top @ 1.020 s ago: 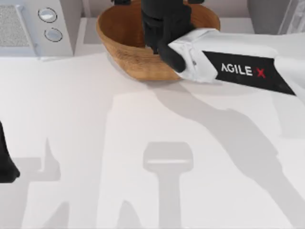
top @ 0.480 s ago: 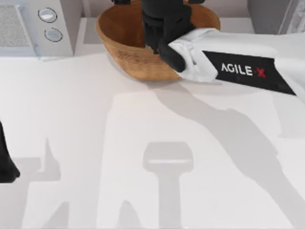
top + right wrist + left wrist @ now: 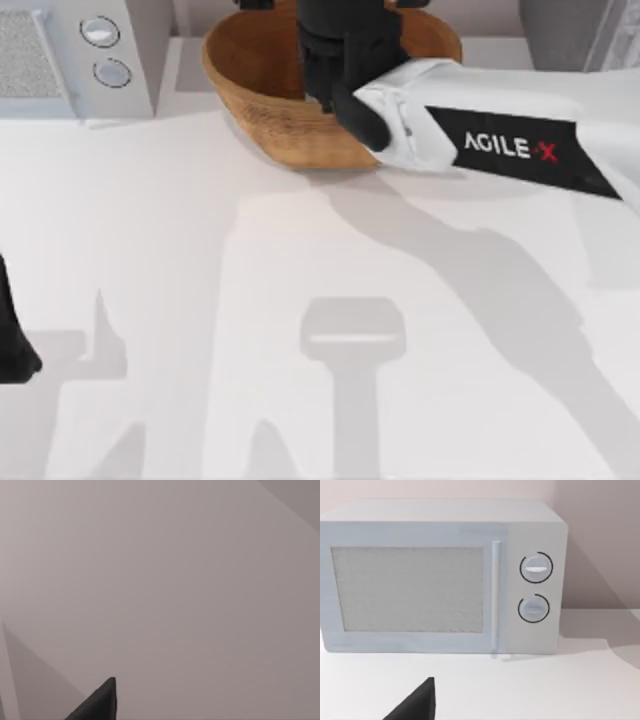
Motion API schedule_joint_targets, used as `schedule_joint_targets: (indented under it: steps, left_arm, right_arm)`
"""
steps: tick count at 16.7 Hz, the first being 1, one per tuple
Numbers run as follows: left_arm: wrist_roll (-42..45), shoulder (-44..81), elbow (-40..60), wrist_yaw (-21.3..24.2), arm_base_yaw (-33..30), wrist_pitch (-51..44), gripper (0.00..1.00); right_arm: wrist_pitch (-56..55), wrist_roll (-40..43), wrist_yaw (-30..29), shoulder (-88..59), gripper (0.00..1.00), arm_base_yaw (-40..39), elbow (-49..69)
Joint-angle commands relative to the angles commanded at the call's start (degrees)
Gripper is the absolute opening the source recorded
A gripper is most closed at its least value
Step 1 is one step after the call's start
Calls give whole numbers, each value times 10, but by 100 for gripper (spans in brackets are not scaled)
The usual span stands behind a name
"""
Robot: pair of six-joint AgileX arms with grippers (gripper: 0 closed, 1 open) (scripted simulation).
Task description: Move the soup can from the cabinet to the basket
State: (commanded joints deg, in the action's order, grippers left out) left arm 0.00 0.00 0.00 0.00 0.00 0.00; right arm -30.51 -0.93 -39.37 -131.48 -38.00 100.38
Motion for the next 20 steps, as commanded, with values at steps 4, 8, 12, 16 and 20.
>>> schedule_joint_targets:
  steps: [4, 8, 12, 16, 20]
  left_arm:
    - [0, 0, 0, 0, 0, 0, 100]
    - [0, 0, 0, 0, 0, 0, 100]
    - [0, 0, 0, 0, 0, 0, 100]
    - [0, 0, 0, 0, 0, 0, 100]
    - [0, 0, 0, 0, 0, 0, 100]
  right_arm:
    - [4, 0, 5, 17, 100, 5, -13]
    - [28, 1, 38, 126, 100, 39, -95]
    - [73, 3, 96, 329, 100, 95, -246]
    - [131, 5, 170, 601, 100, 164, -438]
    - [193, 7, 249, 886, 100, 239, -639]
